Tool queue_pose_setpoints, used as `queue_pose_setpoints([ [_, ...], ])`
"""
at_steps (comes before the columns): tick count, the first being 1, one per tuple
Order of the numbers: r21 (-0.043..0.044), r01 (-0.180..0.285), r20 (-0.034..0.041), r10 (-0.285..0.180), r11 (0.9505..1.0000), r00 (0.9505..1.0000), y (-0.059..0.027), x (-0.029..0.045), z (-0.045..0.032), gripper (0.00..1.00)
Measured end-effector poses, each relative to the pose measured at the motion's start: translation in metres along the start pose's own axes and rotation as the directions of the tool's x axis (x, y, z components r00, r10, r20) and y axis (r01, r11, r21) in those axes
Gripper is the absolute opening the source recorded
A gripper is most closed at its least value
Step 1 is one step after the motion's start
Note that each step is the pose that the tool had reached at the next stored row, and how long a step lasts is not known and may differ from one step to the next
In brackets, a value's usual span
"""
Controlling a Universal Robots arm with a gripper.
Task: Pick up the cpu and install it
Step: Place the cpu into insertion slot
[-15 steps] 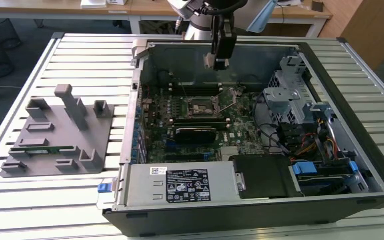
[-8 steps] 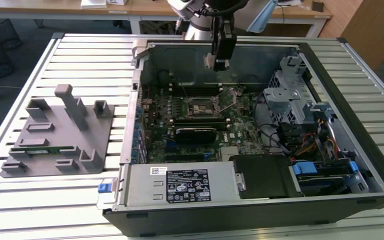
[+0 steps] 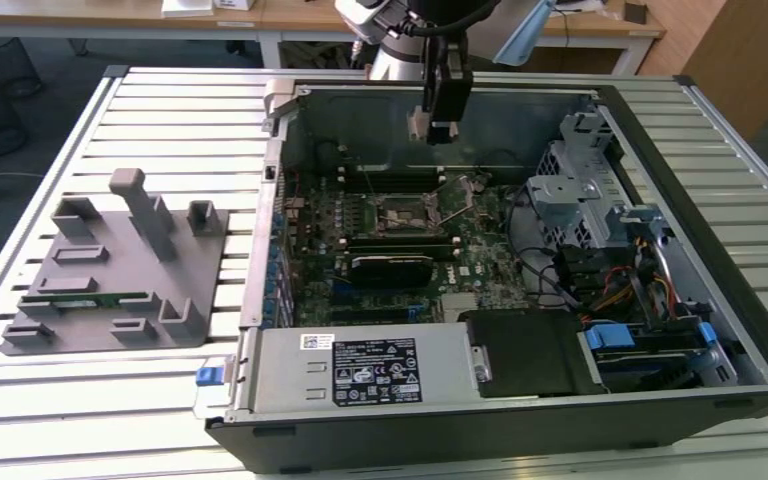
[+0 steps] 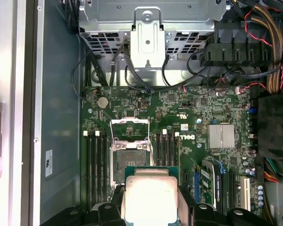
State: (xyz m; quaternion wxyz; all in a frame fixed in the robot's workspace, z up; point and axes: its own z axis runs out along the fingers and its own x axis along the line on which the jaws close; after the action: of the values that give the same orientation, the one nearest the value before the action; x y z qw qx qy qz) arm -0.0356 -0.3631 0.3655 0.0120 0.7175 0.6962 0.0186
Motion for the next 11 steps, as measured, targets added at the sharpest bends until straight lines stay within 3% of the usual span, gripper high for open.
queue_pose_setpoints([
  [11, 0.0000, 0.000, 0.0000, 0.000, 1.0000, 1.0000, -0.0001, 0.0000, 0.0020, 0.53],
])
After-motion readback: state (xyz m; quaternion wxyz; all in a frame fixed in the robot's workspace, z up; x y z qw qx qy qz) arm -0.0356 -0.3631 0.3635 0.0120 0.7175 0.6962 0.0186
